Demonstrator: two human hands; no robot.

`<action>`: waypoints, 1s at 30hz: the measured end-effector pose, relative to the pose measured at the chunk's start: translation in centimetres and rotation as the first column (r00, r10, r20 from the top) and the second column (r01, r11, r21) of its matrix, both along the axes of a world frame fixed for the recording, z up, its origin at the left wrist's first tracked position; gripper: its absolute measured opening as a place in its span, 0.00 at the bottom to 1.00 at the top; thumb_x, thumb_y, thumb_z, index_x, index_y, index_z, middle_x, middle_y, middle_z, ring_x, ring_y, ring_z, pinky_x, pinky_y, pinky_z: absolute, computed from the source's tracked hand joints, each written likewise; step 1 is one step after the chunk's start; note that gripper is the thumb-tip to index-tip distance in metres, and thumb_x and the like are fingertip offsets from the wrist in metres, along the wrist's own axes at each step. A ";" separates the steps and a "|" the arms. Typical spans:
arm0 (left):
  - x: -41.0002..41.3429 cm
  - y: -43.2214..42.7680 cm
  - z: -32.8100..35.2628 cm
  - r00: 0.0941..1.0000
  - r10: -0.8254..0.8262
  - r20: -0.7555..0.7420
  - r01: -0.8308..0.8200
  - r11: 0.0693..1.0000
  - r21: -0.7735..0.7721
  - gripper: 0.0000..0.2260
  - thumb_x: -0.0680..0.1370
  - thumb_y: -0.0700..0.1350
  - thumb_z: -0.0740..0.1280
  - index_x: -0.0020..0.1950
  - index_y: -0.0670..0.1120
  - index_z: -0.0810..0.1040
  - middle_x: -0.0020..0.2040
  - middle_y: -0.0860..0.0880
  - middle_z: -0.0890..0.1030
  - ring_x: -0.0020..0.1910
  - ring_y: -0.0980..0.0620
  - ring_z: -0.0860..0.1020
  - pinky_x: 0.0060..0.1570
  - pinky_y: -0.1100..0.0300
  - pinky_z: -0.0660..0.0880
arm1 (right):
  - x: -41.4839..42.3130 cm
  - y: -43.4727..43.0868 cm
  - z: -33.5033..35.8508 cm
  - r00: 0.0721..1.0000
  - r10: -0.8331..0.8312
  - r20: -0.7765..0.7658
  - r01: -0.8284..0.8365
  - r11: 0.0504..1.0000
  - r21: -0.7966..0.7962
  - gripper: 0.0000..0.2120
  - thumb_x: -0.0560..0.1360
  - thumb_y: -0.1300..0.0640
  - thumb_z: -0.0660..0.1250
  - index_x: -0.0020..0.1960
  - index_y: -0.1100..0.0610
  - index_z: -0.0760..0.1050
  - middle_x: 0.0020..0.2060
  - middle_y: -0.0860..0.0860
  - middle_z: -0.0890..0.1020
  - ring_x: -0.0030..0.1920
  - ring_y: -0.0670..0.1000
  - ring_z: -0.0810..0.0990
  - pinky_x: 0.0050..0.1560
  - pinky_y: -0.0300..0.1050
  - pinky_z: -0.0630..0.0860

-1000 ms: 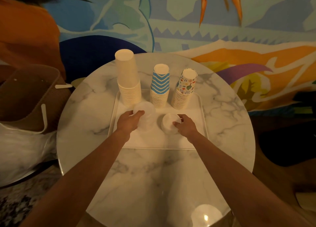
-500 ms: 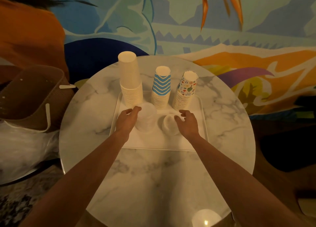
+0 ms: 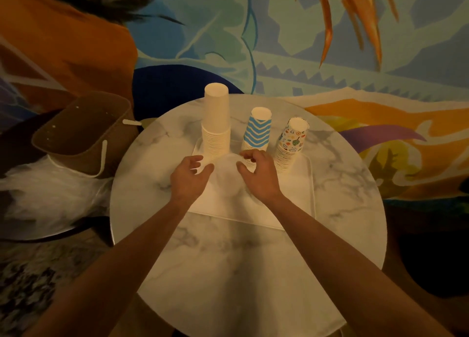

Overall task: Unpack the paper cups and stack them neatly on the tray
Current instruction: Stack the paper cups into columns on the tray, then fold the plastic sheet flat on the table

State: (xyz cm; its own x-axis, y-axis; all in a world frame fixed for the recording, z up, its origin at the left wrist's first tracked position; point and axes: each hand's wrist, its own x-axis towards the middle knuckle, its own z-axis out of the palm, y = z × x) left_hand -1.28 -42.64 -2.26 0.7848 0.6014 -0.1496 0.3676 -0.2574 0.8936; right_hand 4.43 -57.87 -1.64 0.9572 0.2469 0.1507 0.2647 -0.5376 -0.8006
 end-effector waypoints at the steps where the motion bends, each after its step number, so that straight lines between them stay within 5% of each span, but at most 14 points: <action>1: -0.4 0.3 0.1 1.000 0.000 -0.003 0.000 1.000 0.019 0.17 0.73 0.50 0.72 0.60 0.47 0.76 0.55 0.50 0.78 0.51 0.53 0.76 0.48 0.62 0.69 | -0.2 0.3 0.2 1.000 0.023 0.002 -0.023 1.000 -0.001 0.12 0.73 0.58 0.68 0.56 0.58 0.77 0.52 0.54 0.79 0.55 0.54 0.74 0.58 0.49 0.73; 15: -6.8 13.0 0.4 0.995 0.088 0.042 -0.089 0.996 0.024 0.19 0.73 0.48 0.72 0.62 0.46 0.74 0.58 0.47 0.77 0.52 0.52 0.75 0.49 0.61 0.70 | -3.9 12.6 1.6 0.979 0.202 -0.012 -0.202 0.979 0.026 0.10 0.73 0.58 0.69 0.54 0.55 0.77 0.48 0.48 0.78 0.50 0.47 0.75 0.46 0.33 0.68; 20: -9.4 22.2 -0.4 0.987 0.161 0.024 -0.163 0.970 0.182 0.18 0.71 0.46 0.74 0.58 0.46 0.75 0.56 0.46 0.77 0.58 0.46 0.75 0.55 0.54 0.71 | -6.1 21.4 0.2 0.969 0.234 -0.082 -0.234 0.972 0.009 0.11 0.72 0.57 0.70 0.54 0.55 0.78 0.49 0.51 0.79 0.49 0.46 0.75 0.47 0.34 0.69; 24: -10.9 30.1 -1.9 0.942 0.281 -0.183 -0.199 0.909 0.367 0.23 0.71 0.52 0.72 0.64 0.49 0.71 0.65 0.45 0.71 0.65 0.42 0.69 0.64 0.43 0.66 | -7.4 27.9 -2.5 0.953 0.243 -0.181 -0.271 0.951 -0.150 0.15 0.72 0.57 0.70 0.57 0.58 0.77 0.53 0.55 0.79 0.53 0.51 0.76 0.52 0.40 0.70; 30: -12.0 37.7 -4.7 0.831 0.390 -0.398 -0.238 0.894 0.380 0.32 0.72 0.54 0.72 0.71 0.48 0.63 0.72 0.42 0.62 0.70 0.39 0.62 0.66 0.39 0.59 | -7.6 33.8 -6.0 0.913 0.252 -0.322 -0.366 0.854 -0.369 0.21 0.74 0.54 0.68 0.66 0.57 0.72 0.61 0.57 0.75 0.62 0.57 0.72 0.61 0.46 0.69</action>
State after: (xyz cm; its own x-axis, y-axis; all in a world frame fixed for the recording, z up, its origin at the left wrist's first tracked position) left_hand -13.28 -4.91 -6.93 0.4334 0.8767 -0.2088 0.8165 -0.2840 0.5026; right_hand -3.17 -24.10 -7.62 0.8108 0.5203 -0.2681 0.2922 -0.7567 -0.5848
